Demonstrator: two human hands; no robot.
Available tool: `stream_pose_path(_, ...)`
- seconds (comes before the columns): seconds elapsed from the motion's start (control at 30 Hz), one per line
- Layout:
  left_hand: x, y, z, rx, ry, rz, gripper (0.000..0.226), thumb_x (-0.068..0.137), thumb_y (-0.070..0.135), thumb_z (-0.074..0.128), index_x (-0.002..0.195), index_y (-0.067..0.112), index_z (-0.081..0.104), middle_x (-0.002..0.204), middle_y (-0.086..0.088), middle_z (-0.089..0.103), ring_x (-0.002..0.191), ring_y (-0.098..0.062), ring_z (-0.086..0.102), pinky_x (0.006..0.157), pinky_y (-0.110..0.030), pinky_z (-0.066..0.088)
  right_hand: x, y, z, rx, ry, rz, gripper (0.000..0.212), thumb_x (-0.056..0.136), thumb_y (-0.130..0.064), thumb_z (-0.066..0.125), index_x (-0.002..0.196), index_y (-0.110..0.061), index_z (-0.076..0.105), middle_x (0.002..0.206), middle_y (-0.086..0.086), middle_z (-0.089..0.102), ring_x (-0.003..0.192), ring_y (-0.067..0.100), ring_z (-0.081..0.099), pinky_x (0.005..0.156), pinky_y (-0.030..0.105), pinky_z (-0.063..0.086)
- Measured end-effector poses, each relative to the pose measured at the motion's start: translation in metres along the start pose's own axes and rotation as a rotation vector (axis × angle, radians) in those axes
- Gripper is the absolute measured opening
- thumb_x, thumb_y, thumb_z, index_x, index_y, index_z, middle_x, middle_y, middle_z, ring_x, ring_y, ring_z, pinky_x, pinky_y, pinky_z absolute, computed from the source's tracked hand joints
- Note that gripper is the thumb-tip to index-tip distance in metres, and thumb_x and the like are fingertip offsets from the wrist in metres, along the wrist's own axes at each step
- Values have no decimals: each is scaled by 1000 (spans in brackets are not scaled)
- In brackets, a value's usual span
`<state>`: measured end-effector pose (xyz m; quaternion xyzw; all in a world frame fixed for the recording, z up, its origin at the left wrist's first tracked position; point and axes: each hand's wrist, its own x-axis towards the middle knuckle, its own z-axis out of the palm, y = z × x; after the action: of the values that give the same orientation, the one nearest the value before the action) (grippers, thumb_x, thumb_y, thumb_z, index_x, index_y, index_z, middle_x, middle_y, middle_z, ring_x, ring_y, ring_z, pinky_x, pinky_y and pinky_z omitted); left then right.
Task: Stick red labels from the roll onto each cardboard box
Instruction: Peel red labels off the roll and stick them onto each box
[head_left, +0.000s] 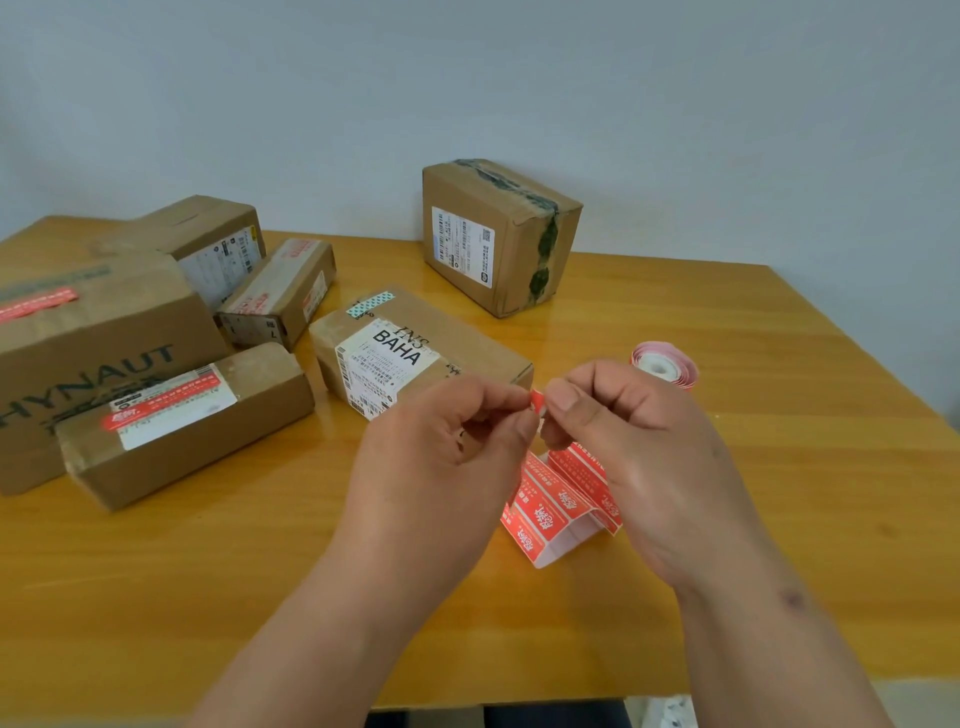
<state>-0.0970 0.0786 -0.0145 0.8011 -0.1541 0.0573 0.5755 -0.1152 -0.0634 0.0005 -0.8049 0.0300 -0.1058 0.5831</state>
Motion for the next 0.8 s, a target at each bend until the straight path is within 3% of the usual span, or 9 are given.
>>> stream_pose_path(0.2, 2, 2, -5, -111, -38, -58, 6, 81, 35, 69, 81, 32, 74, 75, 15, 71, 71, -4, 66, 61, -20, 55, -1, 2, 0, -70, -35, -30, 24, 95, -30, 55, 76, -22, 67, 71, -7, 67, 64, 5, 60, 61, 25, 46)
stream_pose_path(0.3, 3, 2, -7, -116, -60, -58, 13, 78, 38, 70, 85, 29, 75, 76, 12, 72, 72, -6, 67, 62, -25, 57, -1, 3, 0, -89, -42, -54, 25, 95, -31, 53, 75, -24, 66, 73, -8, 68, 64, 3, 60, 58, 19, 46)
stream_pose_path(0.53, 4, 3, -8, -66, -74, -45, 9, 85, 31, 68, 81, 29, 76, 72, 14, 71, 67, -1, 64, 55, -13, 49, 0, 7, 4, -122, -55, -105, 26, 96, -39, 48, 76, -28, 59, 71, -7, 61, 64, 5, 54, 61, 27, 42)
stream_pose_path(0.8, 7, 1, -9, -39, -102, -75, 14, 87, 31, 64, 81, 27, 76, 69, 14, 71, 65, -2, 66, 58, -23, 54, 3, 11, 8, -165, -47, -152, 29, 97, -33, 48, 68, -30, 52, 60, -12, 54, 53, 3, 47, 50, 18, 37)
